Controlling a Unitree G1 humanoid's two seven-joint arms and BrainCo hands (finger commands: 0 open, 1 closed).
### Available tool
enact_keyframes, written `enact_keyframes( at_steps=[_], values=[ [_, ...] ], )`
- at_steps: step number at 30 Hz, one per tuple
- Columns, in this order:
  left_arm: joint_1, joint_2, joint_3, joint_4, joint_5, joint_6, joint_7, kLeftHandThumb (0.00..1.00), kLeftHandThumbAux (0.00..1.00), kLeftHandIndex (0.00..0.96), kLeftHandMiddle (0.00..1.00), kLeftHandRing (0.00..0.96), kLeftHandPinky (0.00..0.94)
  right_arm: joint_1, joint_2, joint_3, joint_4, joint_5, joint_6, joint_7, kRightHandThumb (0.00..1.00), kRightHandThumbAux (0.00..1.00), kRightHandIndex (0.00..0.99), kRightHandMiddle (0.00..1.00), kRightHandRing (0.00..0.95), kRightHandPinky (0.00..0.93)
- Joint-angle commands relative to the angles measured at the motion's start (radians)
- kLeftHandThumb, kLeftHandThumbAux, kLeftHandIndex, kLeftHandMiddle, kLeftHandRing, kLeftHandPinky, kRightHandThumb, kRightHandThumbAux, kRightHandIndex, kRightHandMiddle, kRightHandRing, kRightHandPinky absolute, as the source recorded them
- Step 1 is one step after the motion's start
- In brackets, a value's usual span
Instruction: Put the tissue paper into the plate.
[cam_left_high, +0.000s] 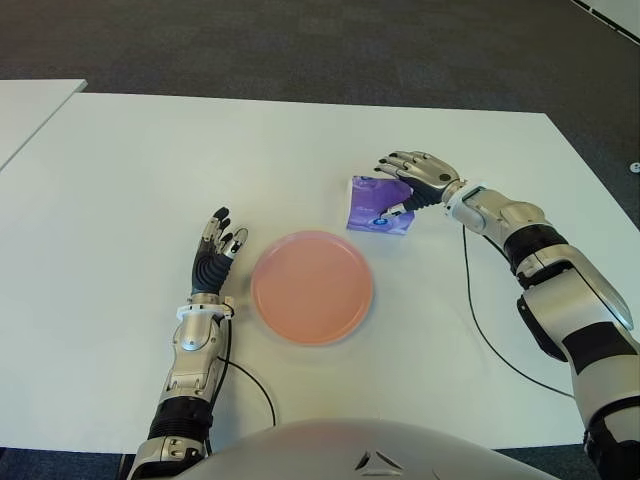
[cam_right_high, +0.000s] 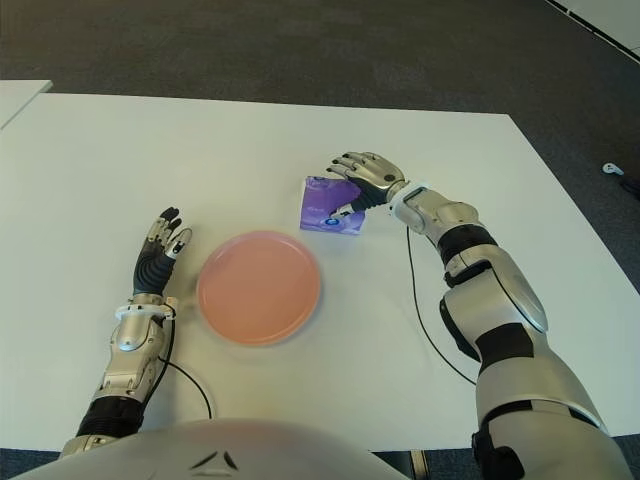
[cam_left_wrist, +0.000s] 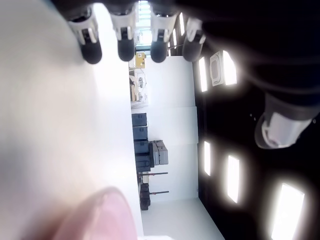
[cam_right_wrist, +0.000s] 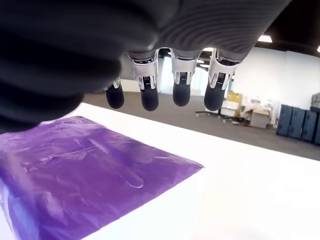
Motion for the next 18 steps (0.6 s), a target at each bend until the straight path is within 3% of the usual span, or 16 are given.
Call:
enact_keyframes(
  at_steps=[1,18],
  values=[
    [0.04,0.0,0.005,0.037,-0.003,0.042,0.001,0.0,0.465,0.0,0.0,0.0,0.0,0.02,0.009,0.003,-0.01,0.02,-0.014,0.013,0.285,0.27,0.0,0.0,0.0,0.0],
    [0.038,0.005,0.003,0.049,0.0,0.028,-0.002,0.0,0.469,0.0,0.0,0.0,0.0,0.049,0.005,0.003,-0.042,0.051,-0.03,0.034,0.266,0.312,0.0,0.0,0.0,0.0]
  ],
)
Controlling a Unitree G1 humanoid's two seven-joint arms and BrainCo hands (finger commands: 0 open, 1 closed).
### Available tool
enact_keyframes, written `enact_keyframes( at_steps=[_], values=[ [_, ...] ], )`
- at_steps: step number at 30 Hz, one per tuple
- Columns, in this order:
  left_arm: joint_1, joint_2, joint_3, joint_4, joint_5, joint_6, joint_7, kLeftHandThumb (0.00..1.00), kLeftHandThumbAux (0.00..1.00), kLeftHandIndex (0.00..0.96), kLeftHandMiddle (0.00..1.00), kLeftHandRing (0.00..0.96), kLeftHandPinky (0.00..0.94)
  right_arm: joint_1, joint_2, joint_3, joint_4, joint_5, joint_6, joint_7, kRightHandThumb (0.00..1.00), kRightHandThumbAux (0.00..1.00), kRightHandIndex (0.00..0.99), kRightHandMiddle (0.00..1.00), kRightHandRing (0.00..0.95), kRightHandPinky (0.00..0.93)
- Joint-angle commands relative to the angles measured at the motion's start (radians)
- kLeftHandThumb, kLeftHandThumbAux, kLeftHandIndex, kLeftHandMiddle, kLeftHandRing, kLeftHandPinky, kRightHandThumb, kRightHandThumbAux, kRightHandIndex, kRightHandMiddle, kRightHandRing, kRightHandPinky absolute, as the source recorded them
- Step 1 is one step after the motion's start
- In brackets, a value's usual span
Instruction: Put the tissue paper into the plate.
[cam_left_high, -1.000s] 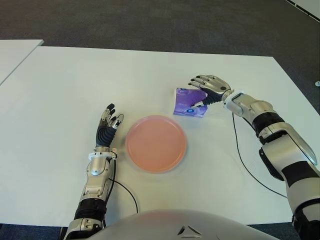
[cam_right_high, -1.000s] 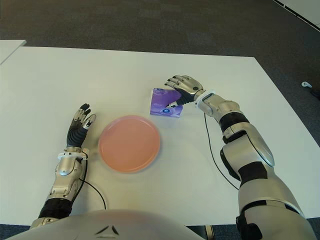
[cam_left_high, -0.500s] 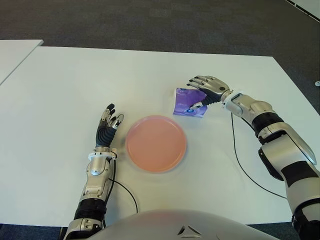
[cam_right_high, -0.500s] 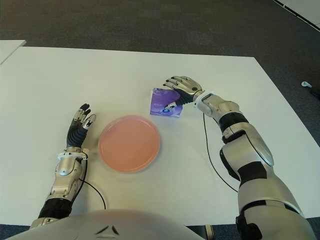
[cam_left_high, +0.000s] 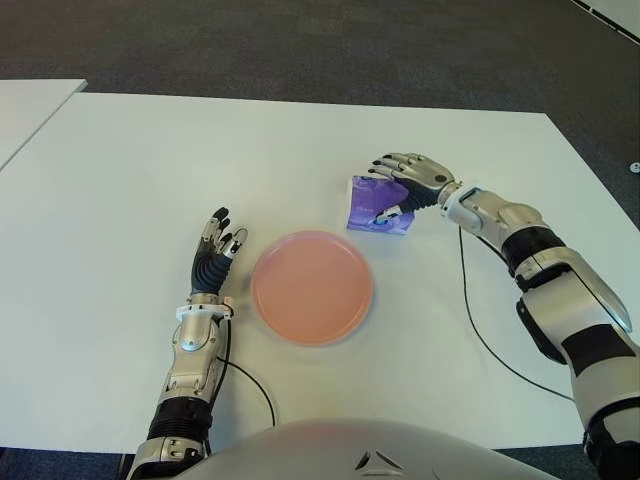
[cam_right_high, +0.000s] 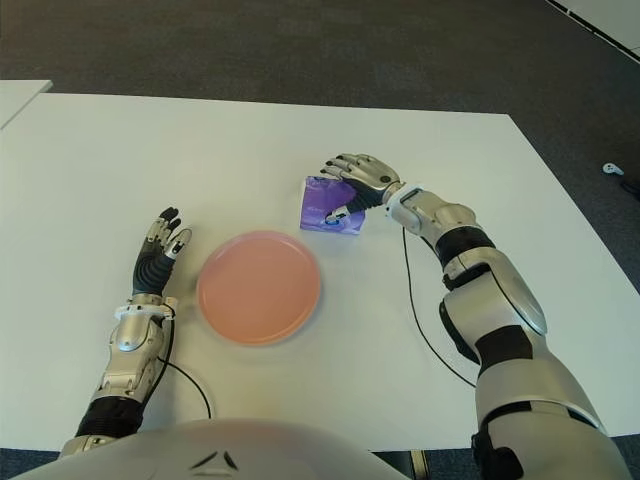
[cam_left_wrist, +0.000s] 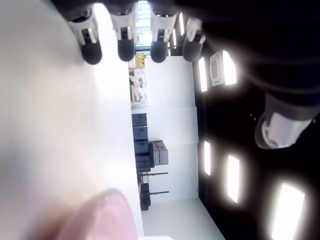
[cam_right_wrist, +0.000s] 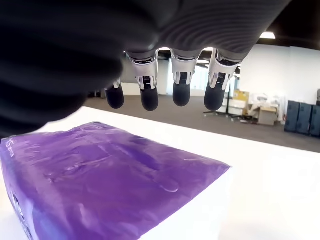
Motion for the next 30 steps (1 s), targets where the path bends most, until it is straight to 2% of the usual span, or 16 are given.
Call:
enact_keyframes(
  at_steps=[1,16,30],
  values=[
    [0.036,0.002,0.003,0.046,0.0,0.027,-0.001,0.0,0.469,0.0,0.0,0.0,0.0,0.029,0.005,0.006,-0.009,0.006,-0.007,0.009,0.265,0.314,0.0,0.0,0.0,0.0],
    [0.034,0.001,0.004,0.054,0.004,0.018,0.006,0.0,0.473,0.0,0.0,0.0,0.0,0.046,0.028,0.017,-0.012,-0.001,-0.002,0.008,0.259,0.338,0.0,0.0,0.0,0.0],
    [0.044,-0.007,0.003,0.042,0.002,0.026,0.009,0.0,0.471,0.0,0.0,0.0,0.0,0.042,0.077,0.044,0.058,-0.014,0.053,0.005,0.251,0.362,0.0,0.0,0.0,0.0]
  ],
)
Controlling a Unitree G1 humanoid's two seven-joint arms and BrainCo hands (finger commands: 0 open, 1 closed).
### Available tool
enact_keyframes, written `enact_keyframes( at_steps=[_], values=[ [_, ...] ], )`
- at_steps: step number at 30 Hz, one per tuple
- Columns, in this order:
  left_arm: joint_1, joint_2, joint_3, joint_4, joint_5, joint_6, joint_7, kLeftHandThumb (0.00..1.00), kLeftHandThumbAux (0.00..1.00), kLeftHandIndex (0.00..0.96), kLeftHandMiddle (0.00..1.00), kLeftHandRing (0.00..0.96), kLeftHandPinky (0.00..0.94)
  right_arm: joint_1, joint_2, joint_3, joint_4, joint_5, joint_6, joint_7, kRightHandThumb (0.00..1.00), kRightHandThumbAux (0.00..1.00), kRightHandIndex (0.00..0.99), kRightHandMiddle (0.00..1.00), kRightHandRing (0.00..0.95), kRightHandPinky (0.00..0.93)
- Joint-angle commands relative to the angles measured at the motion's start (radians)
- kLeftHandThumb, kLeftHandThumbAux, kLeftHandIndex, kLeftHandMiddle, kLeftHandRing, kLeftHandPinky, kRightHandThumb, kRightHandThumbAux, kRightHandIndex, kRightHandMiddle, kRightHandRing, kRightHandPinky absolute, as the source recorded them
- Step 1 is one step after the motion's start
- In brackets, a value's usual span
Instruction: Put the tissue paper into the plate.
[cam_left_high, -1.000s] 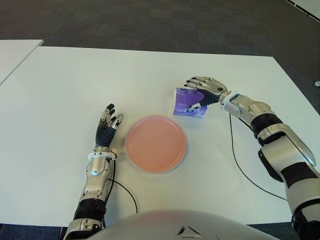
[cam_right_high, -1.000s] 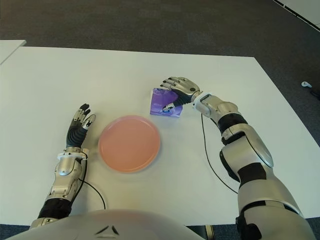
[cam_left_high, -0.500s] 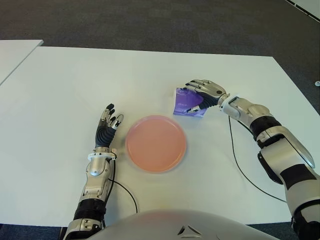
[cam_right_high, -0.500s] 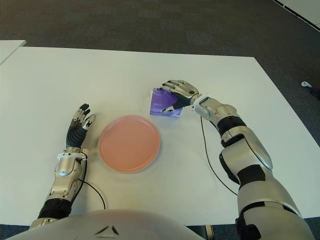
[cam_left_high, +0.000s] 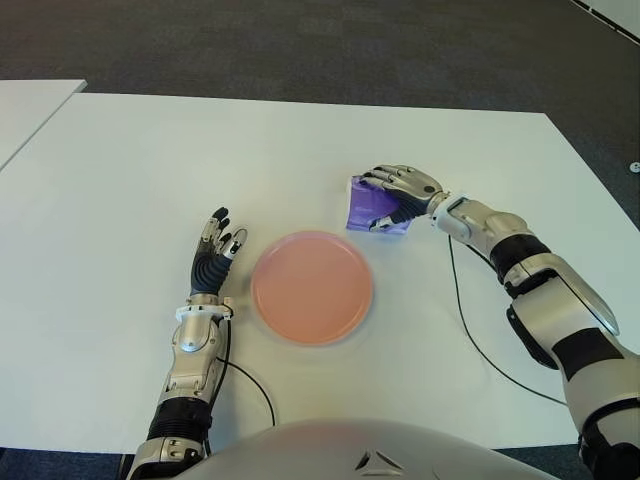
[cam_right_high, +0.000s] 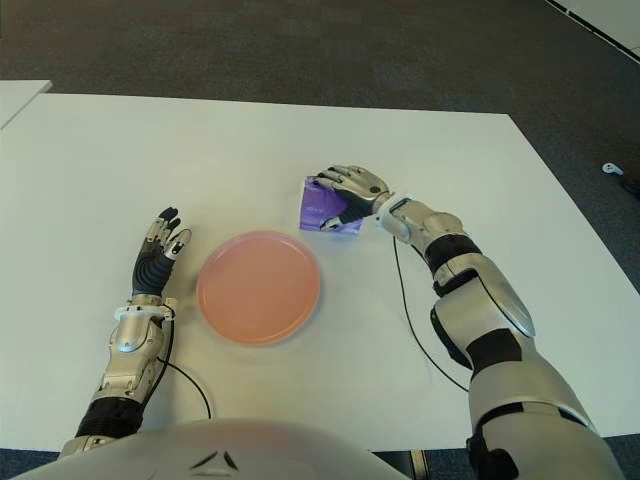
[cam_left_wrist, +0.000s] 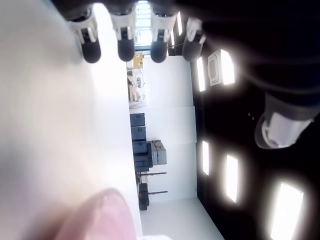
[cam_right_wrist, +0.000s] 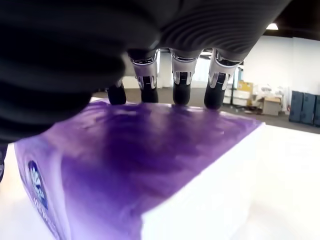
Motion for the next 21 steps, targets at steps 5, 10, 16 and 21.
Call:
enact_keyframes(
  at_steps=[5,10,16,21],
  values=[
    [0.048,-0.008,0.003,0.031,0.003,0.047,0.013,0.0,0.47,0.0,0.0,0.0,0.0,0.018,0.044,0.028,0.089,-0.009,0.044,-0.007,0.243,0.368,0.0,0.0,0.0,0.0],
    [0.055,-0.008,0.004,0.025,0.006,0.05,0.018,0.0,0.472,0.0,0.0,0.0,0.0,0.015,0.054,0.034,0.118,-0.005,0.058,-0.004,0.236,0.367,0.0,0.0,0.0,0.0],
    [0.06,-0.012,0.005,0.019,0.003,0.055,0.024,0.0,0.474,0.0,0.0,0.0,0.0,0.014,0.065,0.04,0.151,-0.009,0.084,-0.003,0.235,0.365,0.0,0.0,0.0,0.0],
    [0.064,-0.012,0.004,0.018,0.007,0.053,0.03,0.0,0.473,0.0,0.0,0.0,0.0,0.022,0.08,0.041,0.188,-0.004,0.123,-0.002,0.237,0.365,0.0,0.0,0.0,0.0]
  ],
)
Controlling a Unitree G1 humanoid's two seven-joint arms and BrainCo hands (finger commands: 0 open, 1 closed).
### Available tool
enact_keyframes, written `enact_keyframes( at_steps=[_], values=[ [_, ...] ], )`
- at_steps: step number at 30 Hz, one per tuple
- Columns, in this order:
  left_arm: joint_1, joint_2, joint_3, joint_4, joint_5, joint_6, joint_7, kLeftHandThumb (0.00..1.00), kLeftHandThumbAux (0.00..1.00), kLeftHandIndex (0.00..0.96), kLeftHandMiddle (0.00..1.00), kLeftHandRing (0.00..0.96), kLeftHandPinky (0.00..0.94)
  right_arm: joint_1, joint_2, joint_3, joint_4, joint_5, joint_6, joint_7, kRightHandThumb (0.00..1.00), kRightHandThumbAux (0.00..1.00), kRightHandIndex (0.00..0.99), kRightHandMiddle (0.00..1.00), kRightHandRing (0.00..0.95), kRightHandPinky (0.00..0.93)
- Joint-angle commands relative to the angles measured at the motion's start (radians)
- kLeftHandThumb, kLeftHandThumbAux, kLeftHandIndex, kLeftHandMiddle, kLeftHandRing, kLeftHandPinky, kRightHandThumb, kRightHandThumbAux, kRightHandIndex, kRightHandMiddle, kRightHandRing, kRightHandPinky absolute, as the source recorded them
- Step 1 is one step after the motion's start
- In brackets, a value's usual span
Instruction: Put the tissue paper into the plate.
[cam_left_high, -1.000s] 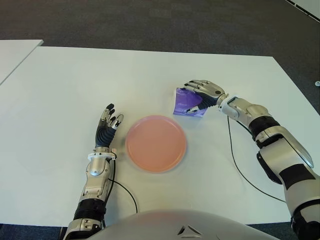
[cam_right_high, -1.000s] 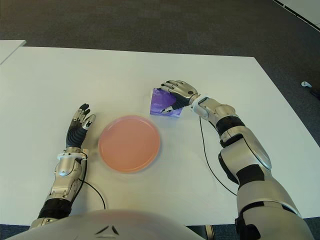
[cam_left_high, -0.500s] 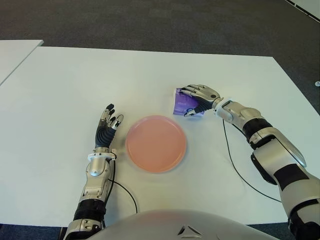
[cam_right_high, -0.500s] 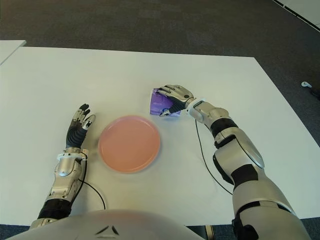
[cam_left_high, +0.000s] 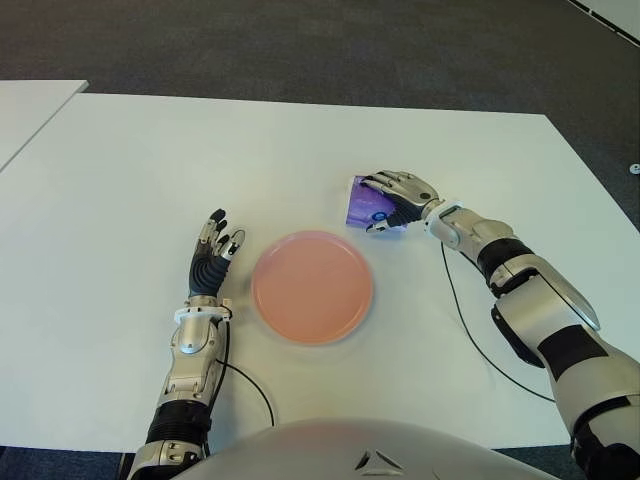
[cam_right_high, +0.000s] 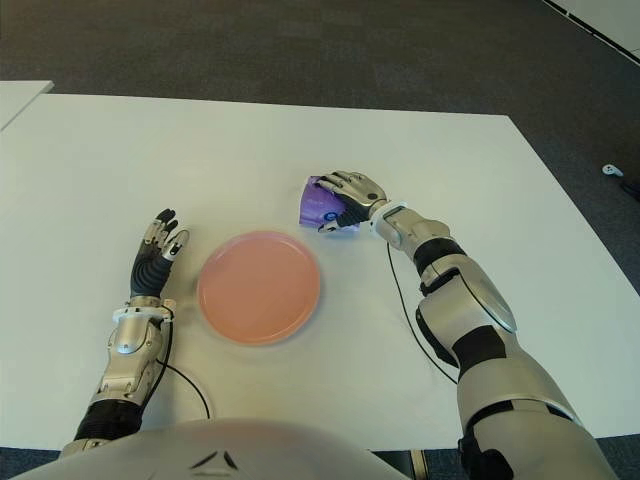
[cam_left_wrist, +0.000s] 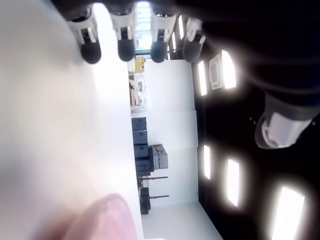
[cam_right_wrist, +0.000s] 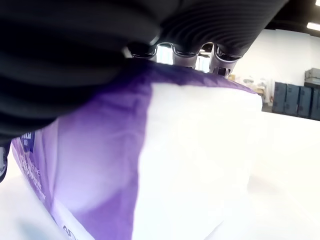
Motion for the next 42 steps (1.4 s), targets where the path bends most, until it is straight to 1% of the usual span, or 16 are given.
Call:
enact_keyframes(
  at_steps=[1,9,12,15,20,31,38,42],
  values=[
    [0.051,-0.01,0.002,0.035,0.008,0.038,0.015,0.0,0.473,0.0,0.0,0.0,0.0,0.038,0.016,0.019,0.059,-0.006,0.052,0.027,0.239,0.367,0.0,0.0,0.0,0.0],
    [0.058,-0.012,0.002,0.032,0.005,0.043,0.022,0.0,0.468,0.0,0.0,0.0,0.0,0.052,0.032,0.019,0.074,0.013,0.08,0.037,0.264,0.388,0.0,0.0,0.0,0.0],
    [0.059,-0.014,0.003,0.031,0.003,0.047,0.023,0.0,0.466,0.0,0.0,0.0,0.0,0.055,0.045,0.024,0.08,0.014,0.102,0.041,0.271,0.388,0.0,0.0,0.0,0.0],
    [0.064,-0.016,0.004,0.028,0.0,0.046,0.023,0.0,0.465,0.0,0.0,0.0,0.0,0.077,0.066,0.03,0.093,0.014,0.136,0.04,0.279,0.388,0.0,0.0,0.0,0.0],
    [0.07,-0.019,0.007,0.025,-0.002,0.044,0.022,0.0,0.464,0.0,0.0,0.0,0.0,0.124,0.091,0.041,0.105,0.01,0.165,0.023,0.292,0.397,0.0,0.0,0.0,0.0],
    [0.078,-0.019,0.012,0.018,0.0,0.039,0.023,0.0,0.461,0.0,0.0,0.0,0.0,0.192,0.118,0.095,0.113,-0.014,0.178,0.004,0.309,0.438,0.0,0.0,0.0,0.0],
    [0.079,-0.015,0.011,0.022,0.009,0.026,0.027,0.0,0.464,0.0,0.0,0.0,0.0,0.213,0.13,0.112,0.12,-0.018,0.189,-0.002,0.309,0.467,0.0,0.0,0.0,0.0],
    [0.079,-0.015,0.012,0.023,0.006,0.026,0.025,0.0,0.466,0.0,0.0,0.0,0.0,0.22,0.137,0.121,0.12,-0.022,0.179,-0.008,0.311,0.478,0.0,0.0,0.0,0.0]
  ],
)
